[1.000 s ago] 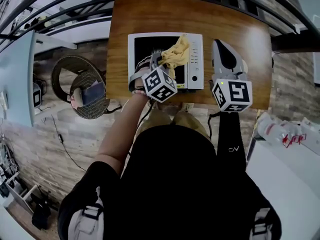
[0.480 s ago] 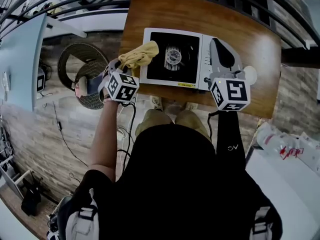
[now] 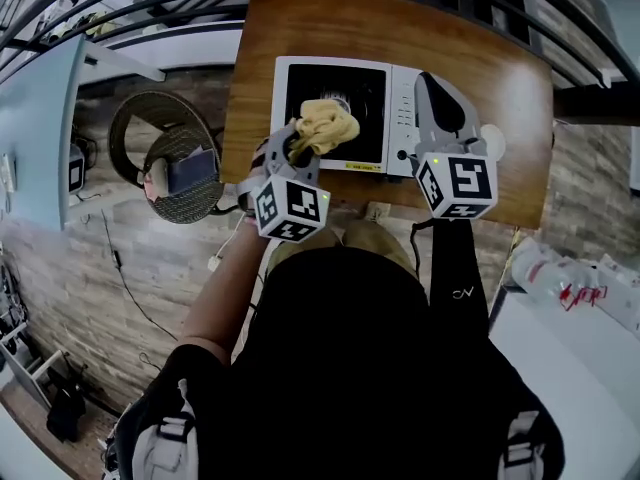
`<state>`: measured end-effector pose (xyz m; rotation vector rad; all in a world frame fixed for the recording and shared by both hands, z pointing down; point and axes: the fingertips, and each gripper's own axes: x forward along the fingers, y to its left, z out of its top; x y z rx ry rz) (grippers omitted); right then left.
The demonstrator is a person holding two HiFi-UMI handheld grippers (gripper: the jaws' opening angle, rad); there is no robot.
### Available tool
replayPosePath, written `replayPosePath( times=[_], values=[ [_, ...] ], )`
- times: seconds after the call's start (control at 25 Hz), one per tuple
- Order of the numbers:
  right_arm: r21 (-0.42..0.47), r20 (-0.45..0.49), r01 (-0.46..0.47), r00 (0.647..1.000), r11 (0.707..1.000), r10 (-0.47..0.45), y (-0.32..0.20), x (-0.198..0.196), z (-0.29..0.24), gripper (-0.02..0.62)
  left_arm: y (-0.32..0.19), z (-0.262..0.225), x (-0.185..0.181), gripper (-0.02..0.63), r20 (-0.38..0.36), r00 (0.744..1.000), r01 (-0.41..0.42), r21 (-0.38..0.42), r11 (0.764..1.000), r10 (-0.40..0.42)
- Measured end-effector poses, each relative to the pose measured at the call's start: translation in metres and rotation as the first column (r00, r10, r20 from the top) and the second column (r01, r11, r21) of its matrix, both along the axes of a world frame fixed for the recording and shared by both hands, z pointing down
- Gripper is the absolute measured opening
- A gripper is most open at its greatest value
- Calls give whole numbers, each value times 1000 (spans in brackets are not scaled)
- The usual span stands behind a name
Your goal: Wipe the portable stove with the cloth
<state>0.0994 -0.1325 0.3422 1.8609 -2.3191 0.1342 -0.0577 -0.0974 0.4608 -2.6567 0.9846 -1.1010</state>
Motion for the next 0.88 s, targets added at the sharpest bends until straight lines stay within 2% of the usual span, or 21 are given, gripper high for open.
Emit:
replayPosePath(
  times=[0.04, 0.12, 0.16, 0.24, 0.44, 0.6, 0.72, 0.88],
  values=[
    [-1, -1, -6, 1000, 1000, 6, 2, 3, 0, 2, 12, 0, 26, 67, -19, 997, -75, 5, 997, 75],
    [-3, -3, -17, 1000, 1000, 17, 5, 7, 0, 2, 35, 10, 68, 67, -13, 978, -209, 10, 978, 209],
    [-3, -4, -20, 1000, 1000, 20, 6, 8, -1, 2, 42, 19, 80, 67, 6, 968, -252, 5, 968, 252],
    [1, -7, -24, 1000, 1000, 24, 9, 10, -2, 2, 46, 41, 85, 67, 48, 961, -273, -16, 962, 273],
    [3, 5, -42, 999, 999, 42, 13, 20, -1, 2, 32, 59, 26, 67, 98, 980, -172, -21, 985, 173],
    [6, 15, -5, 1000, 1000, 5, 9, 9, 0, 2, 18, 66, -45, 67, 188, 982, -20, -1, 1000, 20],
    [14, 26, 30, 999, 999, -30, 2, -5, -1, 2, 13, 70, -89, 67, 224, 971, 88, -4, 996, -85],
    [18, 33, 71, 997, 997, -72, -7, -21, -2, 2, 9, 70, -129, 67, 227, 950, 225, -24, 974, -214]
  ],
)
